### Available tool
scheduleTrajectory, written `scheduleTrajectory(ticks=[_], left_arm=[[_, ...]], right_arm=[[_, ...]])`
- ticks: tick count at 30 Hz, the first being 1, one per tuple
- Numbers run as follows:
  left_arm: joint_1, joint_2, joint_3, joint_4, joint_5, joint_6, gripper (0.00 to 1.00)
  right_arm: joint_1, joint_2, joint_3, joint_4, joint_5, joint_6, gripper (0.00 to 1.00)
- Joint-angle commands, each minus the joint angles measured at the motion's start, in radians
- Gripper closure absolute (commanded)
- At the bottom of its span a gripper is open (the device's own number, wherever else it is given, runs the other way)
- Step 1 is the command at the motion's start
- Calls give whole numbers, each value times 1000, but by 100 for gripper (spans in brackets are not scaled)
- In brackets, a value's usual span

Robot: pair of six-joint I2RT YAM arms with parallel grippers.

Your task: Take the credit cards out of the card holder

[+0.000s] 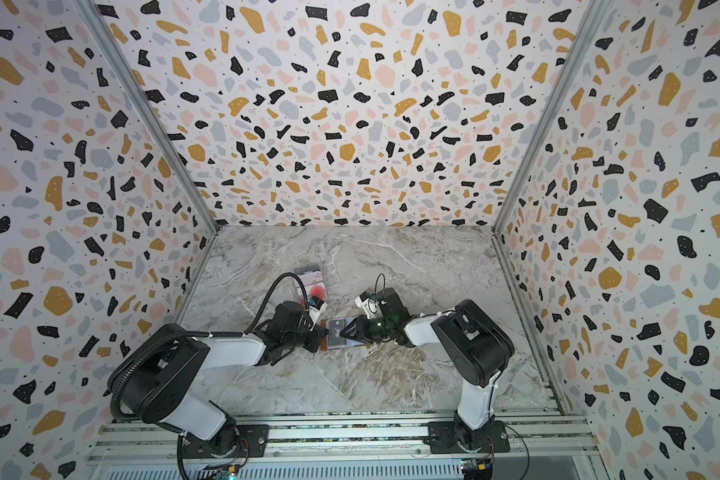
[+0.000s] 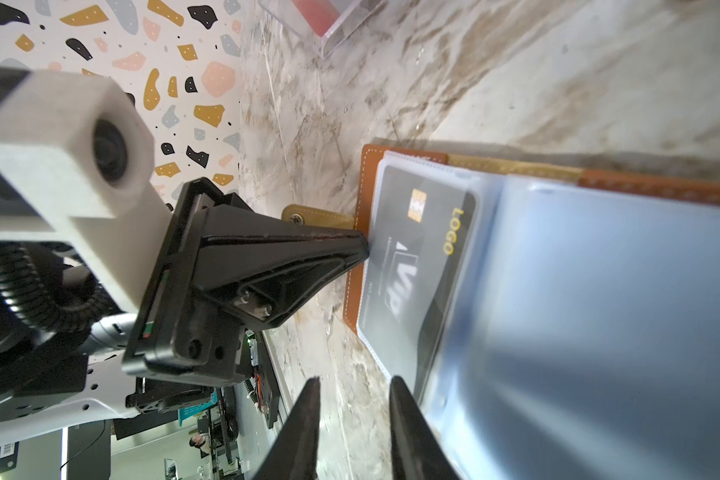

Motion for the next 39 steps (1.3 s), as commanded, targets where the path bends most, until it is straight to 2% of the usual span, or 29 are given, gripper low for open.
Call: scheduleTrajectory(ticks=[1, 16, 31, 39], left_arm=[[8, 15, -24, -36, 3, -3, 100], [9, 17, -24, -37, 7, -1, 100], [11, 17, -22, -42, 9, -3, 100], [11, 18, -22, -42, 9, -3, 100]], right_arm=[[5, 11, -7, 25, -10, 14, 71], [11, 45, 1, -23, 30, -29, 72], [18, 79, 3, 41, -4, -2, 72], [18, 43, -5, 54, 0, 0, 73]])
